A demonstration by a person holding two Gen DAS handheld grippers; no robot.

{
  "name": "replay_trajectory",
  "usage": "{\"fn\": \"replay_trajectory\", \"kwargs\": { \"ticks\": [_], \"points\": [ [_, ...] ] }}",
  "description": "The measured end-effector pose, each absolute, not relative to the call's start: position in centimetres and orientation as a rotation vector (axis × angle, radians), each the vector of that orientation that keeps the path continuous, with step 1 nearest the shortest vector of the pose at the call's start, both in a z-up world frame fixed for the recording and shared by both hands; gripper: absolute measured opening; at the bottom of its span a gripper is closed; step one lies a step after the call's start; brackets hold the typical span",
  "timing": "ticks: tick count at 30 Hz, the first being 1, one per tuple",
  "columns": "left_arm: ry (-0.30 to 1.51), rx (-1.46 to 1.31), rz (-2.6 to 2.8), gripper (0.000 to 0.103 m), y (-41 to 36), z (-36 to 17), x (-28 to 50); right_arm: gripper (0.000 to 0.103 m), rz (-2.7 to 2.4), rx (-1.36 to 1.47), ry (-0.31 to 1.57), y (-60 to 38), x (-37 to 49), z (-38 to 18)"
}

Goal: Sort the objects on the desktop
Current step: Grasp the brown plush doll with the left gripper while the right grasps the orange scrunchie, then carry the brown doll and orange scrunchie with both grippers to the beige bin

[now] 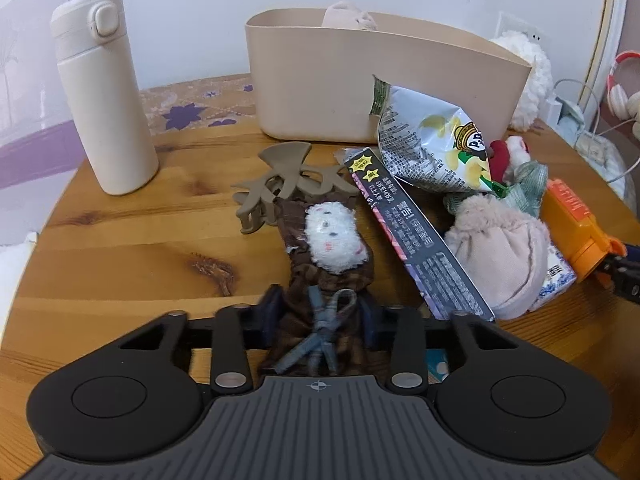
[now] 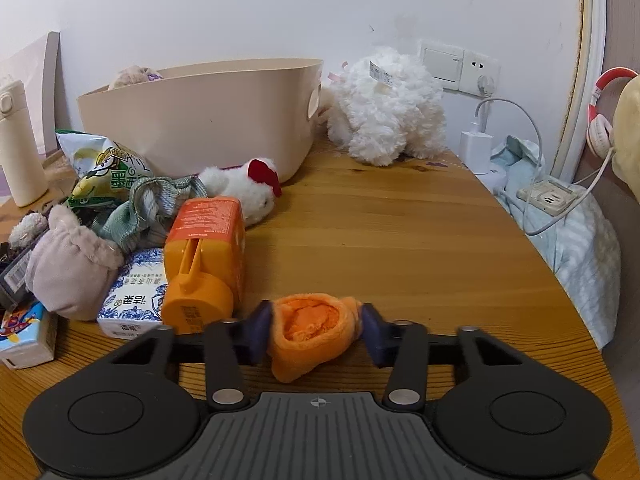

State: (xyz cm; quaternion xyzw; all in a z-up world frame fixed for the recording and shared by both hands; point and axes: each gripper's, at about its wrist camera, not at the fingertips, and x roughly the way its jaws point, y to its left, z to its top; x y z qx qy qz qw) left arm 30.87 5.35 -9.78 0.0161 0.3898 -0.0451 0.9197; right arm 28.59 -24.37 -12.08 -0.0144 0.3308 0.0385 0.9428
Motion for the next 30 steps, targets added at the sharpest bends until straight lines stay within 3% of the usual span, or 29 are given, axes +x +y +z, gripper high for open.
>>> {"fn": "replay_trajectory", "kwargs": {
  "ticks": [2, 5, 15, 30],
  "points": [
    [0.798, 0.034, -0.091, 0.033, 5.3, -9.8, 30.8, 0.019, 0.080, -0.035, 0.675, -24.3, 28.5, -12.1],
    [0.800, 0.027, -0.091, 0.031, 5.3, -9.7, 30.5, 0.013, 0.102, -0.022, 0.685, -24.4, 28.4, -11.9],
    [0.756, 0.047, -0.064, 0.031, 6.1, -7.5, 27.3, 0.012, 0.109, 0.048, 0.606, -25.4, 26.1, -9.7],
    [0.628, 0.064, -0.060, 0.031, 6.1, -1.4, 24.3, 0.012, 0.157, 0.057, 0.375, -25.8, 23.7, -1.1]
  ]
}}
